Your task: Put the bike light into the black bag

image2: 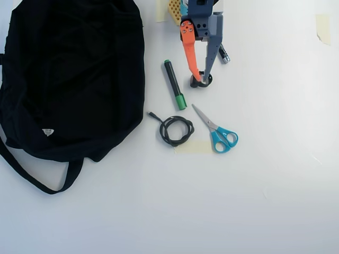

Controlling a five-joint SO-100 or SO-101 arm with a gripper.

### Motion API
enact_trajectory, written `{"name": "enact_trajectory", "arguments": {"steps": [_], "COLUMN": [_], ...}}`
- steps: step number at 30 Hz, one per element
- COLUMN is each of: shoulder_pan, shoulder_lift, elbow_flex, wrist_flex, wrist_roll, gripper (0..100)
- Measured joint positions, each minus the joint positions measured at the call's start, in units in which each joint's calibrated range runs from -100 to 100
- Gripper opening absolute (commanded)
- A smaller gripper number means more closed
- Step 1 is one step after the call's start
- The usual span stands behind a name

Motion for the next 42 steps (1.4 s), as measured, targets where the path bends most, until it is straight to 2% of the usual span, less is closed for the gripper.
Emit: {"name": "enact_trajectory", "arguments": {"steps": [5, 14, 28, 42], "shoulder_pan": [0.0, 2.4, 4.3, 3.1], "shoulder_lift": [15.9, 39.6, 41.1, 36.7], "elbow_flex": [-16.9, -45.4, -45.4, -37.2], "wrist_flex": [-4.8, -5.3, -5.3, -5.2], "wrist_roll": [0.3, 0.3, 0.3, 0.3], "gripper": [2, 2, 2, 2]}}
